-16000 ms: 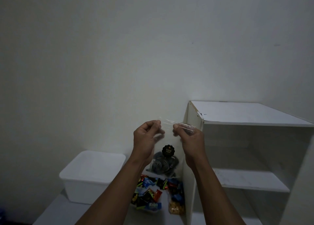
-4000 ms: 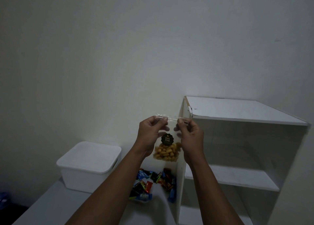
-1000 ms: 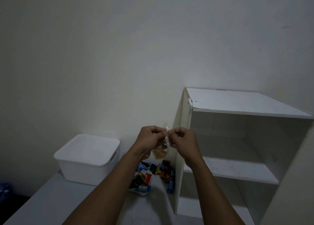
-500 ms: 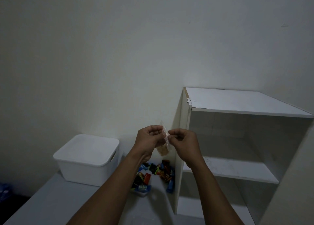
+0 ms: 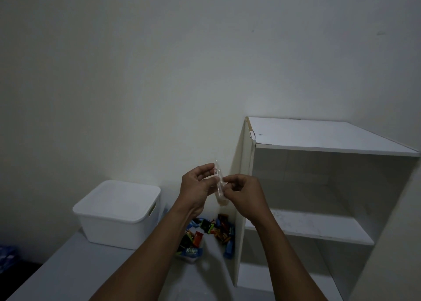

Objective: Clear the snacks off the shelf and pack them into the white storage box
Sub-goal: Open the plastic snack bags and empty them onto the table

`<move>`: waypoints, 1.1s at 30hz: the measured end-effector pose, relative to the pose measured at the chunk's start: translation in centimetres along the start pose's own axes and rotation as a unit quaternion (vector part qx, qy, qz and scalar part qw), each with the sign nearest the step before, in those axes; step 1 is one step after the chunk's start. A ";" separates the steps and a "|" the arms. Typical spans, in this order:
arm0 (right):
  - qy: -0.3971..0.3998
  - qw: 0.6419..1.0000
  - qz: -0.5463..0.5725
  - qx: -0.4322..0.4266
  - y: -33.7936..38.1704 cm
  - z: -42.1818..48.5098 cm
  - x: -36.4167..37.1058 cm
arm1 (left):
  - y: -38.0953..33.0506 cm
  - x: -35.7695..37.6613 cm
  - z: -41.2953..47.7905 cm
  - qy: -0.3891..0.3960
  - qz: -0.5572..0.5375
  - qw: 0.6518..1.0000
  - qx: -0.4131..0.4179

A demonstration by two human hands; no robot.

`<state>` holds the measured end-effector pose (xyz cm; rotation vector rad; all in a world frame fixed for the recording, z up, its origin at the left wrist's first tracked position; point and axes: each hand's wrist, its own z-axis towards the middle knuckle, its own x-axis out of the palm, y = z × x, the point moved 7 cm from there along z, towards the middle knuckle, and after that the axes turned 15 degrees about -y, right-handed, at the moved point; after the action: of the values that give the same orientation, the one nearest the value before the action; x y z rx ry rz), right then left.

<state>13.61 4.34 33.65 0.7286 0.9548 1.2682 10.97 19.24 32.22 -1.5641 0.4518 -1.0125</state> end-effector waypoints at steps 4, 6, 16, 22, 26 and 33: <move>-0.025 0.999 0.040 -0.007 -0.1 -0.4 -0.6 | 0.2 0.2 0.0 0.004 -0.011 1.000 -0.010; -0.023 0.998 0.060 -0.014 -0.4 -0.9 -0.7 | -0.2 0.4 0.0 0.003 -0.025 1.000 -0.018; -0.065 0.994 0.031 0.080 -7.6 -3.7 1.4 | 0.5 -0.7 -0.3 -0.040 -0.120 0.989 -0.082; -0.034 0.975 0.064 0.209 -13.6 -7.9 2.6 | 9.6 -7.5 -1.9 -0.081 0.209 0.972 -0.065; -0.007 0.955 0.036 0.293 -19.7 -13.4 3.6 | 17.7 -10.9 -4.8 -0.043 0.267 0.953 -0.138; 0.020 0.918 -0.134 0.373 -29.4 -24.0 1.8 | 27.2 -15.5 -9.7 0.050 0.398 0.900 -0.169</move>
<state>5.33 -0.37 -3.15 1.1079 1.5423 0.6554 1.21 17.87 0.97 -1.4098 1.2714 -0.3791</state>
